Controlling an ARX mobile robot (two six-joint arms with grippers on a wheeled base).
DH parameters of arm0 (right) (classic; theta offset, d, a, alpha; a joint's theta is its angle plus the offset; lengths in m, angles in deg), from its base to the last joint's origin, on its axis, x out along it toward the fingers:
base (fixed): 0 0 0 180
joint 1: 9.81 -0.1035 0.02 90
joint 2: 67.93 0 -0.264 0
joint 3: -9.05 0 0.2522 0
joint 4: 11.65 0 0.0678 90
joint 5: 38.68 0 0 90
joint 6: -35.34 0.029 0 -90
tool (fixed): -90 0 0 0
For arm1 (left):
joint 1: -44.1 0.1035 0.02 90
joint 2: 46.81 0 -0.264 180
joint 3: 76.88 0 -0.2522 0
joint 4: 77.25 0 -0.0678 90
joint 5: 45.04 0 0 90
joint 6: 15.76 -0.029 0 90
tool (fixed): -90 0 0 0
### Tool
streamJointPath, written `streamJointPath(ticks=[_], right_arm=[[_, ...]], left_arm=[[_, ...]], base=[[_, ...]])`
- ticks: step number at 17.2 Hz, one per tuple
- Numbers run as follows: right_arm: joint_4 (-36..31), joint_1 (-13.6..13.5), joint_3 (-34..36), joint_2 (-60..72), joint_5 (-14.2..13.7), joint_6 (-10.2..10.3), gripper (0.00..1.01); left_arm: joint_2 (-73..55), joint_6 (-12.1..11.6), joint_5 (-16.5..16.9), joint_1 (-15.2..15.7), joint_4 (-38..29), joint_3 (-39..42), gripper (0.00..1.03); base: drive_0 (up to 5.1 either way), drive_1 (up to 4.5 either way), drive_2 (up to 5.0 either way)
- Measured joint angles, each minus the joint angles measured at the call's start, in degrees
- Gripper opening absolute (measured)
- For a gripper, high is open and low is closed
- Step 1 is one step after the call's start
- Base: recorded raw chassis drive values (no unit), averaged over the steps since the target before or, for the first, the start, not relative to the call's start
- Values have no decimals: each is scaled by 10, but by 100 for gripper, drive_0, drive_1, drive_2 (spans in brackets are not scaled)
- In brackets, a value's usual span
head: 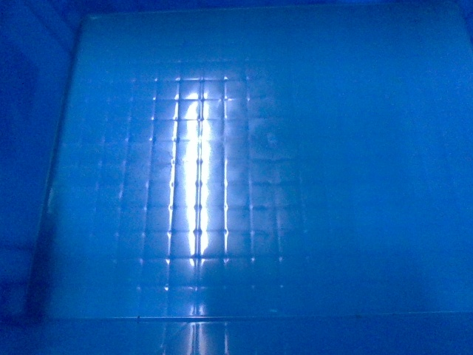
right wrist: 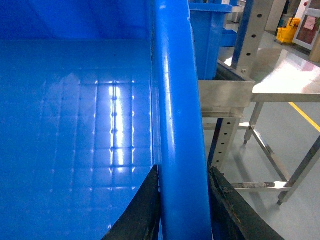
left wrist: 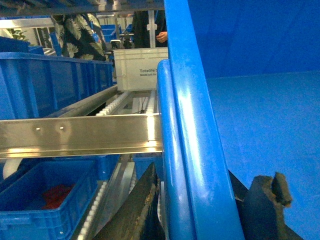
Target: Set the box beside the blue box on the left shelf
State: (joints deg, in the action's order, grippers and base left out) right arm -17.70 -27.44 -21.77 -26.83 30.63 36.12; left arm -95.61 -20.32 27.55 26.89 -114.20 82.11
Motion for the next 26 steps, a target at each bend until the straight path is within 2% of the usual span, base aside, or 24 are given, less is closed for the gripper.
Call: streamJointPath(ticks=[13,26], right_arm=[[0,0,0,0,0,0,21],[0,0,0,0,2,-2,21]], left_arm=[[0,0,0,0,0,0,31],[0,0,0,1,0,0,31]], base=[[-496,250,250],[0,0,0]])
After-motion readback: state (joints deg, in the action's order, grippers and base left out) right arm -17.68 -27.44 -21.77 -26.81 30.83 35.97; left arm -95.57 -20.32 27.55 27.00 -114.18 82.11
